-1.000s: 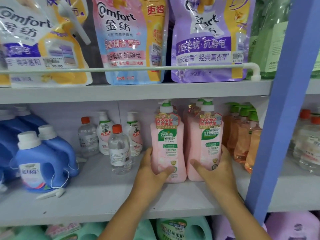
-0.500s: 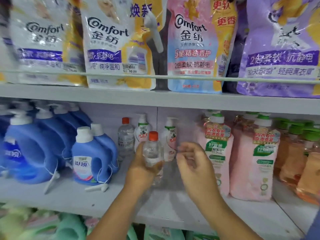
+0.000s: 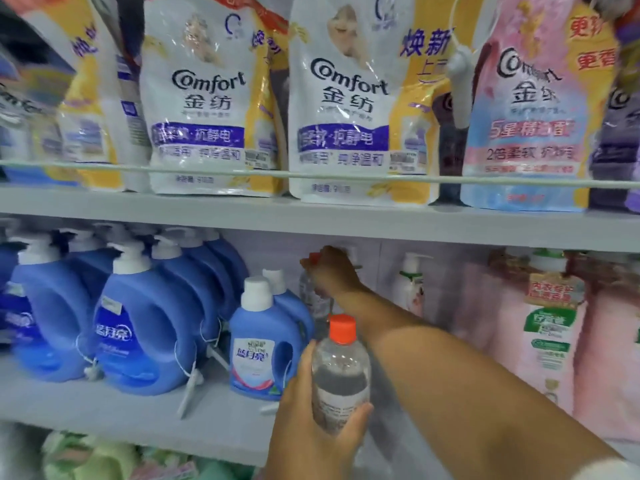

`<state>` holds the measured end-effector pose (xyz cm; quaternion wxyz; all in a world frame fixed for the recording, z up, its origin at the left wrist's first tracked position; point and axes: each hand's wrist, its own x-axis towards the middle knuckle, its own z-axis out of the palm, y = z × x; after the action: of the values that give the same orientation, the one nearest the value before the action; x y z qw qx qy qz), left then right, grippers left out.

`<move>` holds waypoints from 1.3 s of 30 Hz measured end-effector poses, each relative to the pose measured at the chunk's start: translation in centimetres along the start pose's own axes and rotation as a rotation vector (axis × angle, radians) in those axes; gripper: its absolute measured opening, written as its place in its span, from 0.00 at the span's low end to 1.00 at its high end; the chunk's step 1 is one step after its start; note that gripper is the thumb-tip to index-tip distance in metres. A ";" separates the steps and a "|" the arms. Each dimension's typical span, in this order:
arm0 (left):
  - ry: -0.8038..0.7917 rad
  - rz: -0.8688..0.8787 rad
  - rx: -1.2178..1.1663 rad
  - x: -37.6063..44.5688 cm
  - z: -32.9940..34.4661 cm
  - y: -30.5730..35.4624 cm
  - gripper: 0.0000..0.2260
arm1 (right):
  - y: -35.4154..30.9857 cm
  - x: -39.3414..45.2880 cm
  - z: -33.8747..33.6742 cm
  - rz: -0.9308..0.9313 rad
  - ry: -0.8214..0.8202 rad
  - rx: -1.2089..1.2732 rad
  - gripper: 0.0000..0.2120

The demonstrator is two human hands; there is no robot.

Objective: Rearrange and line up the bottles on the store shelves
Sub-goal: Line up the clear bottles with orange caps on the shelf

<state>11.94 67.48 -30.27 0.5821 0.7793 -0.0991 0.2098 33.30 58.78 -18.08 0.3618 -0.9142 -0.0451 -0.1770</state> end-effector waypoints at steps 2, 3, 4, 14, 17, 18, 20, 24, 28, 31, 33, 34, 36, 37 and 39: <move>0.007 0.002 -0.025 0.3 0.0 -0.3 0.45 | 0.3 0.6 0.7 0.017 0.015 -0.037 0.17; 0.002 0.000 -0.041 0.5 -0.1 -0.4 0.44 | 0.3 0.7 0.7 0.049 0.024 -0.029 0.14; -0.018 -0.005 -0.047 0.8 -0.3 -0.6 0.45 | 0.3 0.6 0.5 0.061 0.038 -0.042 0.13; -0.088 0.001 -0.072 0.8 -2.3 -1.4 0.46 | 2.5 -9.4 -6.9 0.028 0.322 -0.103 0.11; -0.122 -0.021 -0.130 1.0 -2.2 -0.9 0.40 | 4.2 -13.1 -9.6 0.054 0.315 -0.052 0.06; -0.142 -0.027 -0.155 1.1 -2.0 -0.6 0.39 | 4.8 -14.3 -10.1 0.069 0.293 -0.054 0.07; -0.196 -0.037 -0.187 1.4 -1.1 -0.2 0.37 | 5.9 -16.8 -11.0 0.097 0.283 -0.002 0.06; -0.282 -0.041 -0.251 1.8 1.3 0.2 0.37 | 6.4 -20.5 -12.8 0.093 0.391 0.015 0.08; -0.293 -0.060 -0.259 2.4 2.5 -0.3 0.32 | 7.9 -22.3 -11.5 0.155 0.197 0.265 0.20; -0.288 -0.073 -0.223 2.3 2.8 -0.8 0.32 | 10.1 -23.0 -9.1 0.225 0.107 0.383 0.30; -0.285 -0.076 -0.184 2.0 2.8 -0.8 0.33 | 10.8 -23.1 -8.4 0.267 0.105 0.394 0.29; -0.281 -0.074 -0.173 1.8 2.7 -0.6 0.34 | 10.8 -23.3 -8.4 0.273 0.102 0.396 0.29; -0.264 -0.076 -0.169 1.5 2.7 -0.2 0.34 | 11.0 -23.9 -8.8 0.275 0.107 0.402 0.27; -0.257 -0.080 -0.167 1.3 2.6 0.1 0.33 | 11.1 -24.5 -9.3 0.284 0.115 0.403 0.26; -0.247 -0.092 -0.174 0.6 2.7 0.9 0.32 | 11.6 -26.3 -10.6 0.297 0.134 0.405 0.24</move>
<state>12.74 64.72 -29.86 0.6396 0.7497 -0.1518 0.0760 8.17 44.28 -27.80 0.5618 -0.8059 0.0790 -0.1694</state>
